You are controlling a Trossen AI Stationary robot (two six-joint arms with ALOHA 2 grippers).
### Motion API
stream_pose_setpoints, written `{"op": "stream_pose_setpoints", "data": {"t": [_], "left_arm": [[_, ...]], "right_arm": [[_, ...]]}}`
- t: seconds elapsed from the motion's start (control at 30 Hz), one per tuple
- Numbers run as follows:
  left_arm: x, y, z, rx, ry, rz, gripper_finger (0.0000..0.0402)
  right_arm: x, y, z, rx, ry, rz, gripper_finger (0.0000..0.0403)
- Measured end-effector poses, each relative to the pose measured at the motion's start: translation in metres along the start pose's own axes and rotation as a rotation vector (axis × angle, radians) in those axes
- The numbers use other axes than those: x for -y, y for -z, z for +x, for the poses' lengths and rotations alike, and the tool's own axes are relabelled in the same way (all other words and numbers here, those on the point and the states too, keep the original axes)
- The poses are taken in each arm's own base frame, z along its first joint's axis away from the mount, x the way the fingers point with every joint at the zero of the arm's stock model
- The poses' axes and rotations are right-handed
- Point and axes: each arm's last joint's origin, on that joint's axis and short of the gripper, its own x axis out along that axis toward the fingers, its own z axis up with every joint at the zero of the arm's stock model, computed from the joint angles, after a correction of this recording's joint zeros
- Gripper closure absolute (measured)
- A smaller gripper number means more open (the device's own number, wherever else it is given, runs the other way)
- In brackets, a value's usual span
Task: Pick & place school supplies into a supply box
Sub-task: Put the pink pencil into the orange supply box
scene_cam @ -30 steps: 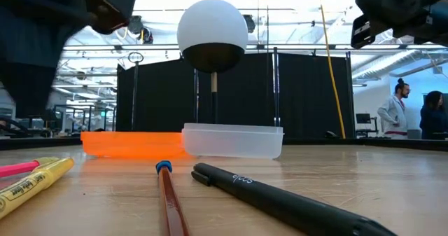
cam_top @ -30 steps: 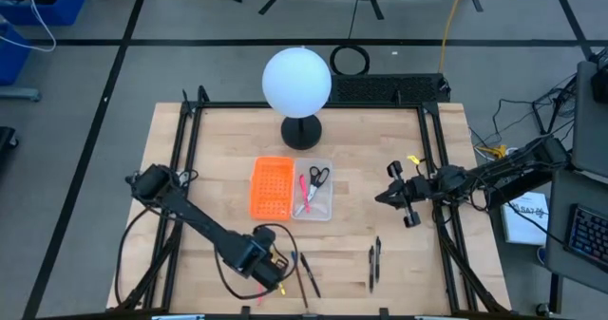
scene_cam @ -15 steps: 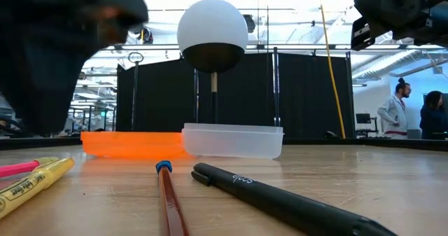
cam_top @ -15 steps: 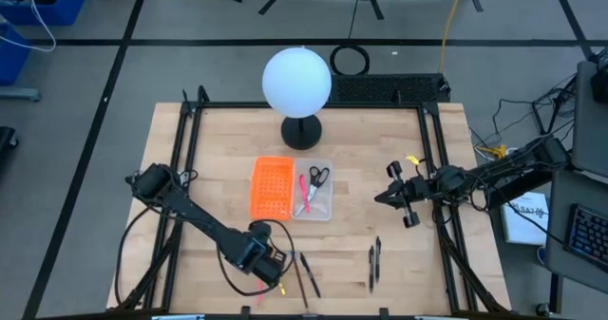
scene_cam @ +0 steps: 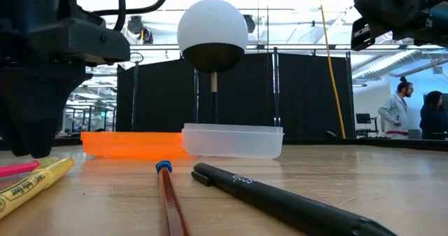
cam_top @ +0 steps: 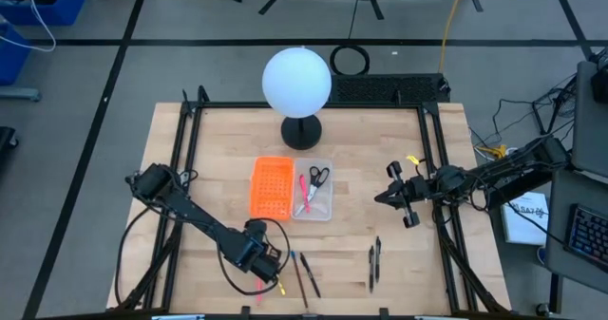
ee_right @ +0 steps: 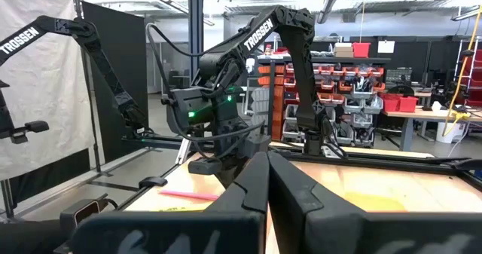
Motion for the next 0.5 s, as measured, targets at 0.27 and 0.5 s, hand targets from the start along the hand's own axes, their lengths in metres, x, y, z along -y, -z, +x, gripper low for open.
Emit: {"op": "stream_pose_setpoints", "data": {"t": [0.27,0.5], "left_arm": [[0.0028,0.0022,-0.0001,-0.056,0.022,0.008,0.0286],[0.0061,0.0011,-0.0003,-0.062,0.053,0.025,0.0286]], "right_arm": [[0.0,0.0019,0.0,-0.02,0.0,0.035,0.0403],[0.0,0.0027,-0.0001,-0.028,0.0,0.052,0.0403]]}}
